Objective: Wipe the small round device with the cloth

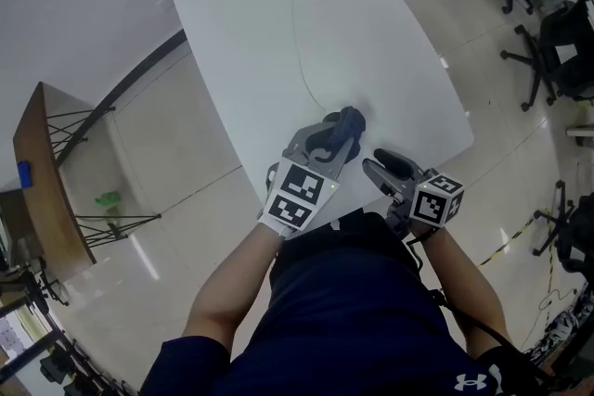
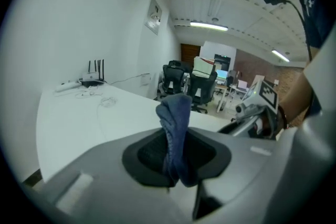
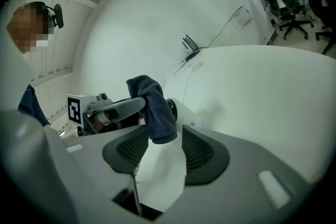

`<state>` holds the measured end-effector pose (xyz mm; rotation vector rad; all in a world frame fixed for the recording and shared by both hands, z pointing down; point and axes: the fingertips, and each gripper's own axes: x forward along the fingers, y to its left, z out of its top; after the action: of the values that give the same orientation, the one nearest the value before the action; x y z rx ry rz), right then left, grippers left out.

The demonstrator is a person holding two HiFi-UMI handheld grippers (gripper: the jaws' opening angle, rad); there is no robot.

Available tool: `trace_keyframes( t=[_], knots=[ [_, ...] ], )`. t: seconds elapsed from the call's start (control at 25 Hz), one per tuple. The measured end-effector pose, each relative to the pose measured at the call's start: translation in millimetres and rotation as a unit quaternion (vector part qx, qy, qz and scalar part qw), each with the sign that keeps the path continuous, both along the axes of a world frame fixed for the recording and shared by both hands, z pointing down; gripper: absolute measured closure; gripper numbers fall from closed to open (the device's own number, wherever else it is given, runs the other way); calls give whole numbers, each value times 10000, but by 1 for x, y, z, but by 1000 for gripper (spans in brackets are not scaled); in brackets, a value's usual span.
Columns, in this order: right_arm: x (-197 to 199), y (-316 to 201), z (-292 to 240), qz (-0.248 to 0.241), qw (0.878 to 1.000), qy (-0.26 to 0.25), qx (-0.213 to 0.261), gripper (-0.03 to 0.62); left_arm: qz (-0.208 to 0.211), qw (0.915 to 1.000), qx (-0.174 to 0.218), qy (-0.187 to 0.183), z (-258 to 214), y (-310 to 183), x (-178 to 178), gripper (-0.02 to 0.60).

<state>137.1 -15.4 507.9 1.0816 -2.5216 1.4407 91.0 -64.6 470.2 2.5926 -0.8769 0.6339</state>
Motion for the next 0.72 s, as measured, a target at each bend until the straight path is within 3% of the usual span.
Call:
trace_keyframes(
  t=[0.36,0.72],
  knots=[
    [1,-3,3,37,10000,46,8,411,-203,9991,-259,-267,7,-38,-33,499],
    [4,-2,5,124,9998,108,-72,413,-70,9925,-1152,-413,53,-53,-65,508]
  ],
)
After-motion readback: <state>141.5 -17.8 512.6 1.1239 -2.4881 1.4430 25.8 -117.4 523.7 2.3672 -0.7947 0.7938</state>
